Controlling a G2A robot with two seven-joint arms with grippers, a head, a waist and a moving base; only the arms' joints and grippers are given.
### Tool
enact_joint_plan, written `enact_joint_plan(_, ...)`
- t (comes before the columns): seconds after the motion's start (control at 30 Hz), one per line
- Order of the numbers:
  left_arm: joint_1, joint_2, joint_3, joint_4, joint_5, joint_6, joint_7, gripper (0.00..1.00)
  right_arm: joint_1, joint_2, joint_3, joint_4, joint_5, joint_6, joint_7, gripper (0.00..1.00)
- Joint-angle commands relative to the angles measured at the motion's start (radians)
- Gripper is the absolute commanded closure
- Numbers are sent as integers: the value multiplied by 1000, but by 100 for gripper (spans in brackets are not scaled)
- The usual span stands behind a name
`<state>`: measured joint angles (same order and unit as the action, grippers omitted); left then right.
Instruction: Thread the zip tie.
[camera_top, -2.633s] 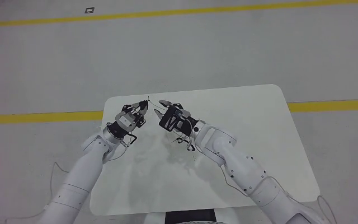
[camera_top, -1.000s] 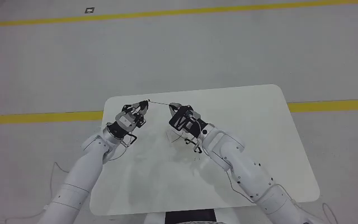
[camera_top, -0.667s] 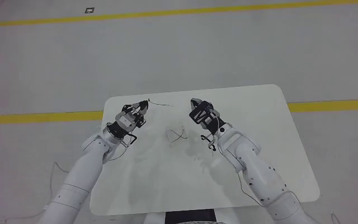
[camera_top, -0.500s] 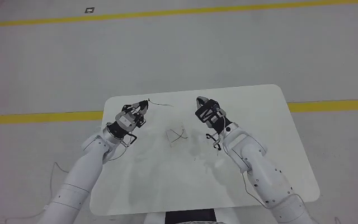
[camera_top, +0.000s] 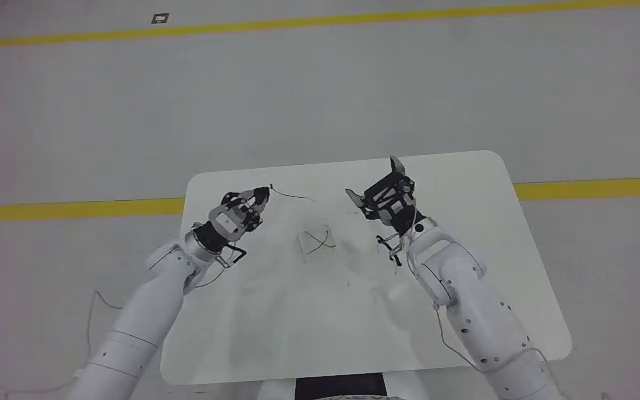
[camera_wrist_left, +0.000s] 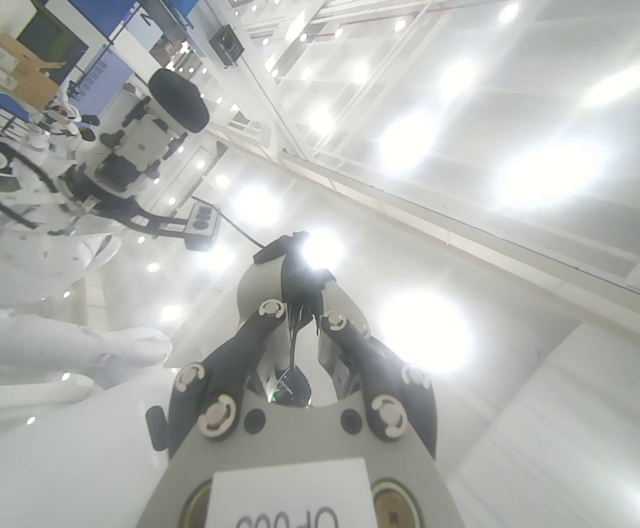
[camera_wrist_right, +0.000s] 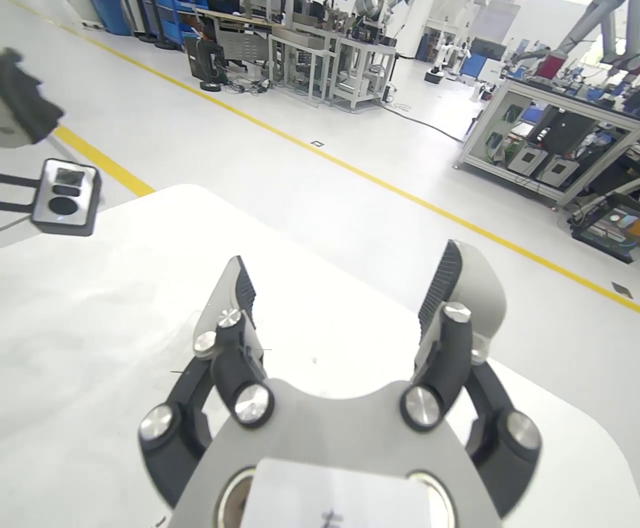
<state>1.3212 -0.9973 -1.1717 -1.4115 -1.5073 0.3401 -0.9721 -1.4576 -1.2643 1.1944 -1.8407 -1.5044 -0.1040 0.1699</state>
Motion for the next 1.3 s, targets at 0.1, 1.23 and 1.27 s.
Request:
enact_joint_plan(0.1,-6,43,49,0,36,0,-99,100,-21,4,61,-15,35,28,1,0)
enact_joint_plan(1.23,22,82,60,-117,92,-23,-169,100,-29,6,77,-17,45,14,4,0)
enact_joint_plan(1.27,22,82,60,-117,92,-23,-169,100,-29,6,77,-17,45,14,4,0)
